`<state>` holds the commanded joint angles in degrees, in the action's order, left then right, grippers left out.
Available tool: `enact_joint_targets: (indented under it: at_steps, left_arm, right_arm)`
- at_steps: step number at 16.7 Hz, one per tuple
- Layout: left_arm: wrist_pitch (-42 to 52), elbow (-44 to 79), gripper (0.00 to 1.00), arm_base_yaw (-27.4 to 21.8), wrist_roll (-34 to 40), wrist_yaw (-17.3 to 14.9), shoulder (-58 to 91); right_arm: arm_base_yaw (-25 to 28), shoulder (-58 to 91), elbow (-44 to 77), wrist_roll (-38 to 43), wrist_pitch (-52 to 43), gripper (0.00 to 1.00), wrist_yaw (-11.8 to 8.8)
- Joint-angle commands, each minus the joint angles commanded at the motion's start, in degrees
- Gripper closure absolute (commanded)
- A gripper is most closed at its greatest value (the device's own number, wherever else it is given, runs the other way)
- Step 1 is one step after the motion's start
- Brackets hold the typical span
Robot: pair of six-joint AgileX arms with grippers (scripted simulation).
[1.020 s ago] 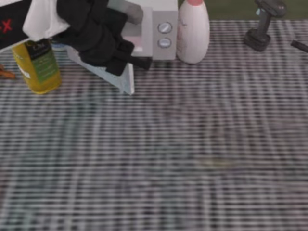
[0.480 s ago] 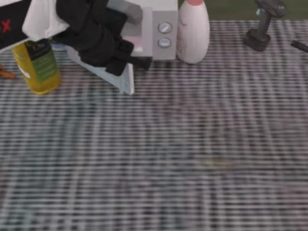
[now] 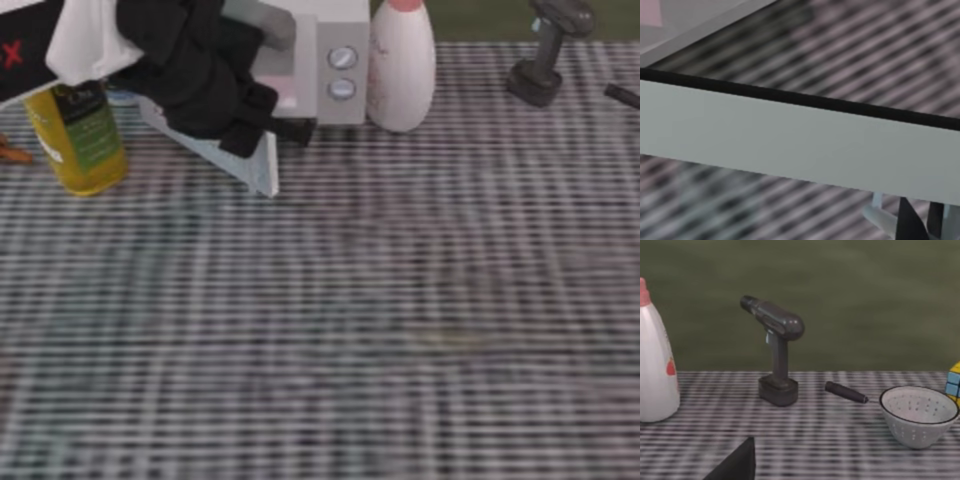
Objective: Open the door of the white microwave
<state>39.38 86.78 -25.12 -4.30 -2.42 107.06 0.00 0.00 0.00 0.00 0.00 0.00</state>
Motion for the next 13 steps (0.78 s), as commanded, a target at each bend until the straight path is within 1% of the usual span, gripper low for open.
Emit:
enact_joint_targets:
  at_steps: [3, 10, 13]
  left_arm:
    - [-0.02, -0.22, 1.0, -0.25, 0.02, -0.47, 0.06]
    - [-0.11, -4.02, 1.0, 2.73, -7.92, -4.58, -3.22]
    - [-0.11, -4.4, 1.0, 3.02, -8.67, -4.98, -3.52]
  right_arm:
    - [0.0, 0.0, 0.0, 0.0, 0.0, 0.0, 0.0]
    - [0.0, 0.0, 0.0, 0.0, 0.0, 0.0, 0.0]
    - [0.0, 0.0, 0.0, 0.0, 0.0, 0.0, 0.0]
